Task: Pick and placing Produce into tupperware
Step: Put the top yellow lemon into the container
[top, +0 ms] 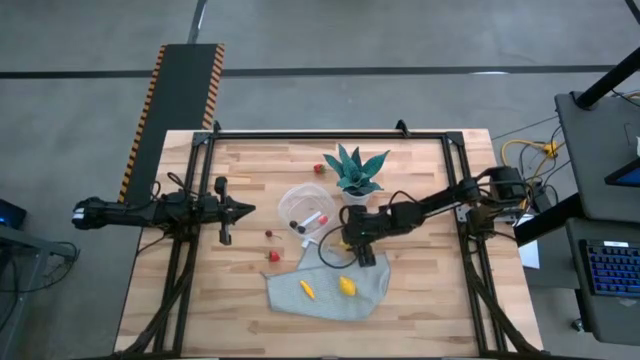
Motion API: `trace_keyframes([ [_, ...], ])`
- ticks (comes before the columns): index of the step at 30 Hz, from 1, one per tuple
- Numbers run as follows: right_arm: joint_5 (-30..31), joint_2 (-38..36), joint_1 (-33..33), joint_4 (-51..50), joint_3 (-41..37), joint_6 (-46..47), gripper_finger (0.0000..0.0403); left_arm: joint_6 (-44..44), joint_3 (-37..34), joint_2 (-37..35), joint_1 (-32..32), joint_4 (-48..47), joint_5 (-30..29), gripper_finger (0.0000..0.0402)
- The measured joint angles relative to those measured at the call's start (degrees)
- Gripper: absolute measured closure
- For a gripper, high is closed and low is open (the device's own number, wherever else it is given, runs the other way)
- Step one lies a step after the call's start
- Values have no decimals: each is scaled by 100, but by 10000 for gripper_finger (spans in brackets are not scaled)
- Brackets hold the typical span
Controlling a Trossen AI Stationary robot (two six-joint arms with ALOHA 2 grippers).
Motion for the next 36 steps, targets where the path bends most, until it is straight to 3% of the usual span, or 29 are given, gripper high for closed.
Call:
trace_keyframes([
  [20,61,-4,640,-57,1246,-470,204,0,0,-7,0,0,1,402],
  [36,723,-4,634,337,1890,-1095,204,0,0,-7,0,2,0,402],
])
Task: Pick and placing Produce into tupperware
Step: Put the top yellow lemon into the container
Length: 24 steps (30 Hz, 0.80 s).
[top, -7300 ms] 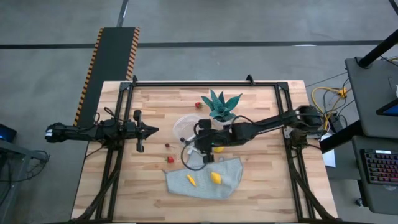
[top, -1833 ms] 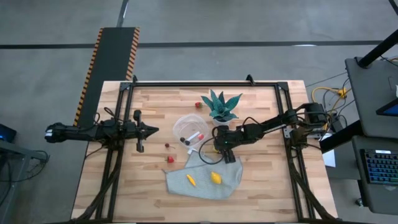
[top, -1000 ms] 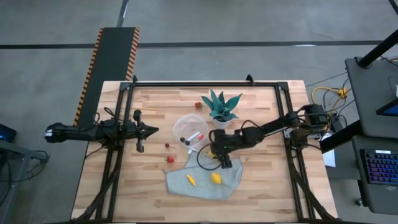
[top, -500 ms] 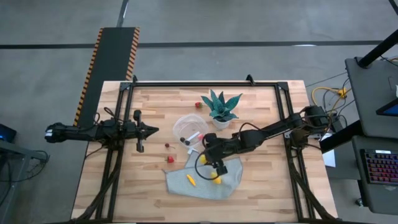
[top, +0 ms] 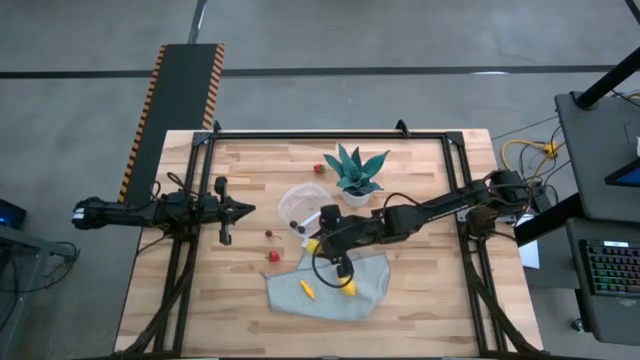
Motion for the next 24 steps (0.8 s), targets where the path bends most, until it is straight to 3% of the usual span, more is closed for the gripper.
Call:
trace_keyframes([
  [9,231,227,-201,605,35,-317,204,0,0,2,0,0,-1,402],
  [24,225,1241,-945,-57,975,-165,204,0,0,-2,-1,0,0,402],
])
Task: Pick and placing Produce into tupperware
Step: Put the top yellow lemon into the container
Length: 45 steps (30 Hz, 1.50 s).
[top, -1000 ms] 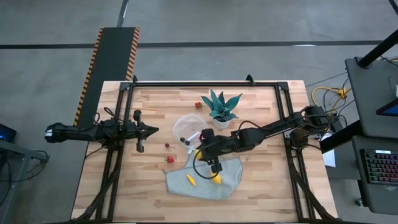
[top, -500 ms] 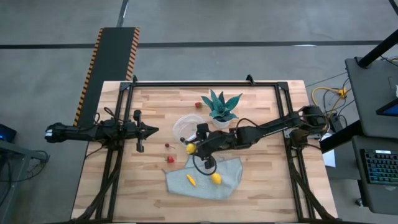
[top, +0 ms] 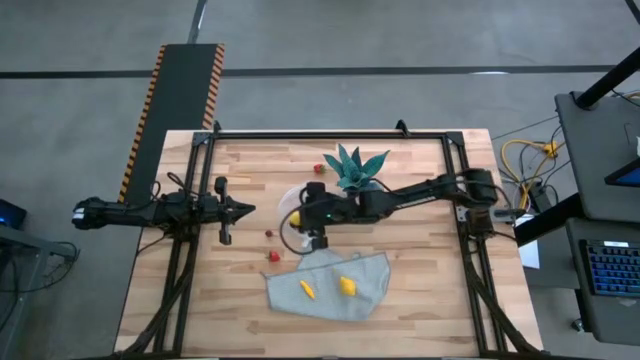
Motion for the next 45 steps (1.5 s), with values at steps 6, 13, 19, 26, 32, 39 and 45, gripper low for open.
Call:
trace_keyframes([
  [6,227,648,-47,-942,625,10,204,0,0,9,-1,4,1,402],
  [13,810,934,-60,-1537,940,-10,204,0,0,5,-1,7,0,402],
  [19,768,942,-60,-1965,940,37,204,0,0,4,-1,-9,1,402],
  [26,669,943,-60,-2007,940,54,203,0,0,2,-1,-3,1,402],
  [32,502,943,-60,-2003,940,55,187,0,0,9,-1,-3,0,402],
  [39,443,943,-62,-2003,938,54,189,2,0,7,-1,-3,1,402],
  [45,427,943,-62,-1986,935,153,176,2,0,2,-1,-3,1,402],
])
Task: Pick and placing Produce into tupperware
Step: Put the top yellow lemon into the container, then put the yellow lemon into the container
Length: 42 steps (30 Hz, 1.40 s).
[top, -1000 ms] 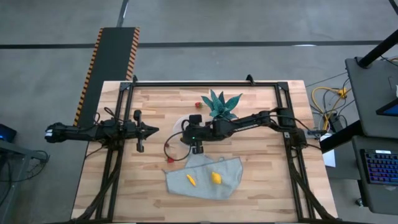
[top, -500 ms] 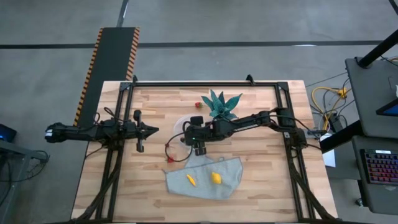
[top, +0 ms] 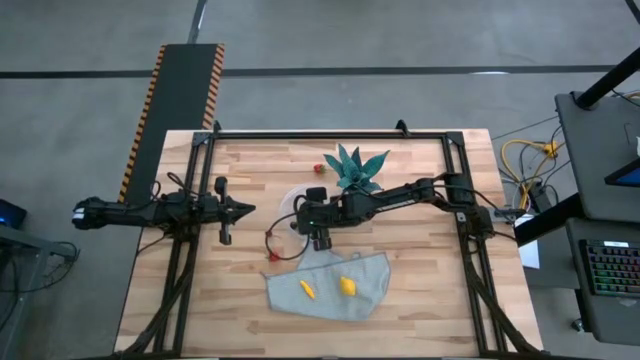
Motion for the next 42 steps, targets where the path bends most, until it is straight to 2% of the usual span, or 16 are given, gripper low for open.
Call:
trace_keyframes([
  [8,15,0,0,7,0,6,159,0,0,0,2,0,0,402],
  [21,17,-11,2,6,14,61,166,0,0,2,0,0,0,402],
  [27,28,-48,-7,-58,395,152,175,0,0,1,1,2,-1,402],
  [31,14,-98,98,-453,823,112,177,0,0,0,2,3,0,402],
  [42,38,-113,515,-2313,2058,240,177,0,0,0,2,0,-1,402],
])
